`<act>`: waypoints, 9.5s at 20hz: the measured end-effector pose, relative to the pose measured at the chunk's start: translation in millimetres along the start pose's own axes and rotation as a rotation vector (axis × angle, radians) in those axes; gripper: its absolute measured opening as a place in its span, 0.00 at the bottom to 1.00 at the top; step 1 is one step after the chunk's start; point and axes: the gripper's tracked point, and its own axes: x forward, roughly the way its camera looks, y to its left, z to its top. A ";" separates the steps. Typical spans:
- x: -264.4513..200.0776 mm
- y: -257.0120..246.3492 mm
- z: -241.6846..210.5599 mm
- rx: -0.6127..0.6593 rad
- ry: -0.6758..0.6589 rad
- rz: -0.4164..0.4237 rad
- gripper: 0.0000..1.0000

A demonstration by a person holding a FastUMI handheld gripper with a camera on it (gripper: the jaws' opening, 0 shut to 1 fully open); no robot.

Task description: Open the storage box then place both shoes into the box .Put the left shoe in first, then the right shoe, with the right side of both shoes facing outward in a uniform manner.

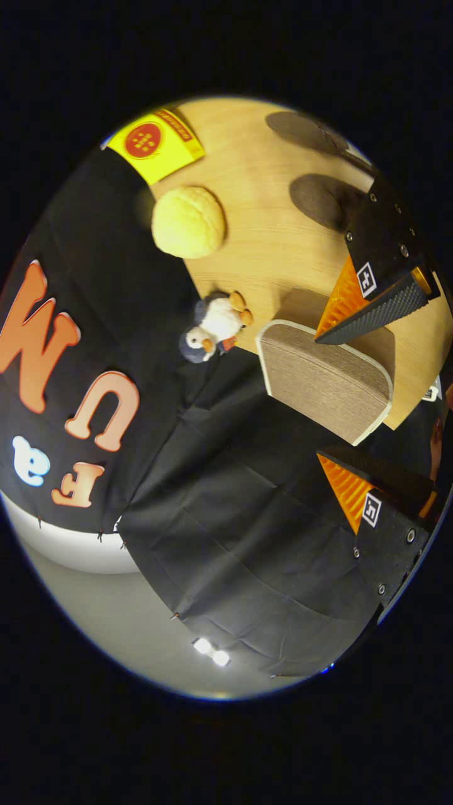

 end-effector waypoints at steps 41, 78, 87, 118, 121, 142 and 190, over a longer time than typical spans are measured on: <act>54.4 5.1 -41.0 0.559 -0.029 0.463 0.53; 202.5 230.4 -19.1 0.117 0.195 0.106 0.03; 234.3 227.7 -31.4 -0.077 0.201 -0.022 0.53; -76.8 -228.7 -70.6 -0.194 0.175 -0.901 0.71; -67.0 -247.7 -68.4 -0.200 0.197 -0.907 0.67; -46.1 -198.6 -27.0 -0.032 0.091 -0.860 0.02; 241.2 -51.1 -108.6 0.010 0.363 -0.813 0.50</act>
